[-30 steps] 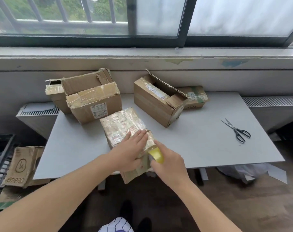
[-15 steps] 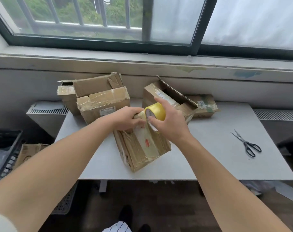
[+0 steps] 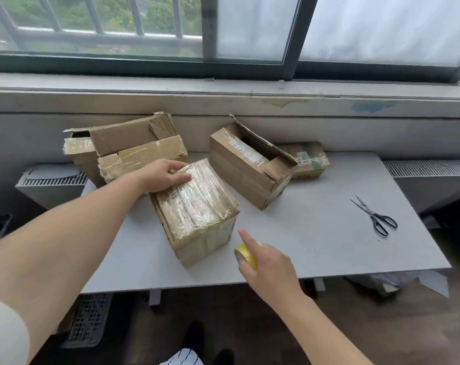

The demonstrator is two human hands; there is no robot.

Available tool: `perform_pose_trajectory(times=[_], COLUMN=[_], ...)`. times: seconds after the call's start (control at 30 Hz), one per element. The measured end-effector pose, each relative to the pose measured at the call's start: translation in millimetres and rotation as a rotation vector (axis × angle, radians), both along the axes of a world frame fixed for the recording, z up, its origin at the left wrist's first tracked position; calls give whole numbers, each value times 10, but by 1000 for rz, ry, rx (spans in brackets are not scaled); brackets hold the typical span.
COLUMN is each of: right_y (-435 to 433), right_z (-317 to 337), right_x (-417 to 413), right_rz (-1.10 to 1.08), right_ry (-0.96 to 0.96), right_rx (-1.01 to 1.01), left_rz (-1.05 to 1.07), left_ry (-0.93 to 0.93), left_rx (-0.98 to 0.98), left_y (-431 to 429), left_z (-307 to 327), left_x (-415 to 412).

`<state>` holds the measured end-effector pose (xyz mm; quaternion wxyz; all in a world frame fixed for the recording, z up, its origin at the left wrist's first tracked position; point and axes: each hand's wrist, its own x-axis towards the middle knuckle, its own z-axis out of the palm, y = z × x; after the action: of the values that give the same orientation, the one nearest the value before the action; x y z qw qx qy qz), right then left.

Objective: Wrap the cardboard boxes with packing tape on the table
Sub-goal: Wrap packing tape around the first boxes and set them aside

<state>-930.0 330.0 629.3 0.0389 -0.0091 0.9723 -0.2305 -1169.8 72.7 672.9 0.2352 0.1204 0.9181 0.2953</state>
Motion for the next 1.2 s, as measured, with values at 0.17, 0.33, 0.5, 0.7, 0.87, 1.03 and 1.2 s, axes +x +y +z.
perform_pose_trajectory(times=[0.17, 0.33, 0.5, 0.7, 0.87, 1.03, 1.2], right_y=[-124, -79, -313, -397, -376, -297, -226], right_z=[21, 277, 32, -221, -384, -338, 56], right_x=[-111, -97, -128, -273, -211, -192, -417], right_rz=[-11, -55, -52, -64, -79, -56, -72], right_ry=[19, 20, -100, -85, -92, -72, 113], right_rx=[53, 12, 34, 28, -57, -105, -244], left_rz=[26, 45, -93, -511, -573, -596, -466], left_ry=[49, 90, 317, 675, 463, 516, 351], left_rx=[-32, -4, 35, -283, -505, -580, -209], left_y=[-103, -124, -126, 177, 500, 693, 481], left_z=[-69, -128, -168, -172, -156, -265, 81], left_x=[-49, -41, 53, 388, 977, 1213, 793])
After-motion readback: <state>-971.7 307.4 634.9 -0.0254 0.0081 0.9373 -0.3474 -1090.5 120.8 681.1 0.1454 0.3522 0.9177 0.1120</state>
